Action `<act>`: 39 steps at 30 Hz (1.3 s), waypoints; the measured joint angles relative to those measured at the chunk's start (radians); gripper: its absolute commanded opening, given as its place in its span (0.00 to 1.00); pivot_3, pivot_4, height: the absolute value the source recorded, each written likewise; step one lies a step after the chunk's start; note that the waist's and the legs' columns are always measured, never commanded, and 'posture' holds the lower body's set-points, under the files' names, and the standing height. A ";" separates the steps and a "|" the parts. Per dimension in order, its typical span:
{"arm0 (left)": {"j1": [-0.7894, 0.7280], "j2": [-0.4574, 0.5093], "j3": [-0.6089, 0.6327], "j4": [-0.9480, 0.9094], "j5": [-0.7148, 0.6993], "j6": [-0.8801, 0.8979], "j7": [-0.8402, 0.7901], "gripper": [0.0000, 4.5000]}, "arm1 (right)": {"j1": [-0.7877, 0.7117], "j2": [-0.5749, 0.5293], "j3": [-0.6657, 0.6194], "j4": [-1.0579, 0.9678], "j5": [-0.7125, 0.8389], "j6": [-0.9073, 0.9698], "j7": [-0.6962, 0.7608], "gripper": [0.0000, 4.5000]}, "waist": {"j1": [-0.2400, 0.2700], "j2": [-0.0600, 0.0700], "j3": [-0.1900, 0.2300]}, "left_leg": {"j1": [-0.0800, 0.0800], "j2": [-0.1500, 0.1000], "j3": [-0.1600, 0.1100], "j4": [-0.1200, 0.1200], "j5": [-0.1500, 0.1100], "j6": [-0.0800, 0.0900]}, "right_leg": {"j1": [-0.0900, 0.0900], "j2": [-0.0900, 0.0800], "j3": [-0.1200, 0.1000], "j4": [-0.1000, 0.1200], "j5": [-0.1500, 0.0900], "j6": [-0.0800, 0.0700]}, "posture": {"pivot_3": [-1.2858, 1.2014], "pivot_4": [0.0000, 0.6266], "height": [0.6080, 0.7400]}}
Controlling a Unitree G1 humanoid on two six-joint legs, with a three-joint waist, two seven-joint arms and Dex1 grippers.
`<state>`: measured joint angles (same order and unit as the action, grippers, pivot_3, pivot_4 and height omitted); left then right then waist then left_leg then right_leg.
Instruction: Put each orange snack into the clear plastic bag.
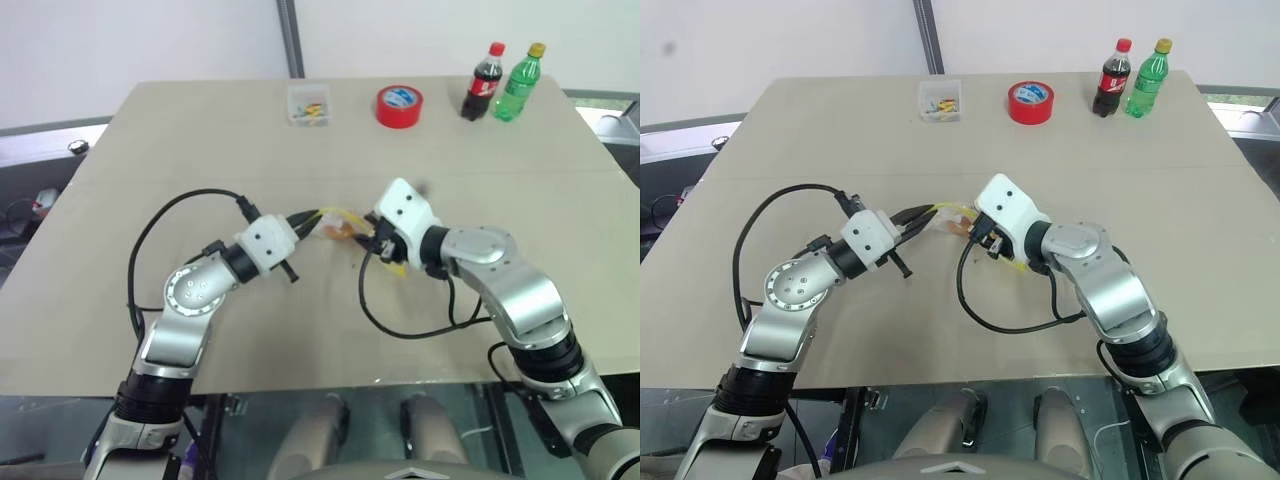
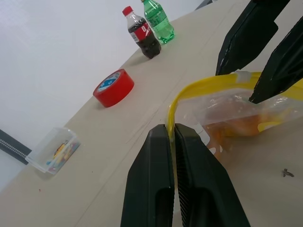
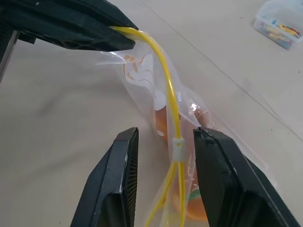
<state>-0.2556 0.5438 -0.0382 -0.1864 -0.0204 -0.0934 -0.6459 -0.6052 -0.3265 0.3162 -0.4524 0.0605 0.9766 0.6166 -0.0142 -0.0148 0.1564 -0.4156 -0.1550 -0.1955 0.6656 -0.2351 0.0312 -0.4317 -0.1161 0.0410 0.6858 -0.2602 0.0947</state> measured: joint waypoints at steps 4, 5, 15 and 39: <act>0.002 0.000 0.000 0.000 0.000 0.001 0.000 0.00 | 0.000 -0.004 0.000 0.000 0.009 0.002 -0.012 0.01 | 0.000 0.000 0.000 | 0.000 0.000 0.000 0.000 0.000 0.000 | 0.000 0.000 0.000 0.000 0.000 0.000 | 0.52 0.24 0.77; 0.002 0.000 0.000 0.000 0.000 0.001 0.000 0.00 | 0.000 -0.006 0.000 0.001 0.011 0.002 -0.014 0.01 | 0.000 0.000 0.000 | 0.000 0.000 0.000 0.000 0.000 0.000 | 0.000 0.000 0.000 0.000 0.000 0.000 | 0.52 0.24 0.77; 0.003 -0.009 -0.002 -0.001 -0.003 0.020 0.000 0.00 | -0.004 -0.050 0.018 -0.002 0.021 -0.009 -0.029 0.01 | 0.001 0.000 0.000 | 0.000 0.000 0.000 0.000 0.000 0.000 | 0.000 0.000 0.000 0.000 0.000 0.000 | 0.52 0.24 0.77; -0.215 -0.060 0.010 0.122 -0.102 0.143 0.060 0.00 | -0.096 -0.335 -0.021 0.202 -0.127 -0.307 -0.104 0.01 | 0.000 -0.001 0.000 | 0.000 0.000 0.000 0.000 0.000 0.000 | 0.000 -0.002 0.000 -0.001 0.000 0.000 | 0.52 0.24 0.77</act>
<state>-0.4704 0.4837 -0.0283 -0.0647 -0.1223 0.0501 -0.5857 -0.7016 -0.6620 0.2955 -0.2505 -0.0662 0.6697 0.5123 -0.0141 -0.0153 0.1566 -0.4161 -0.1549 -0.1952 0.6654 -0.2351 0.0312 -0.4316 -0.1182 0.0408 0.6844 -0.2601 0.0950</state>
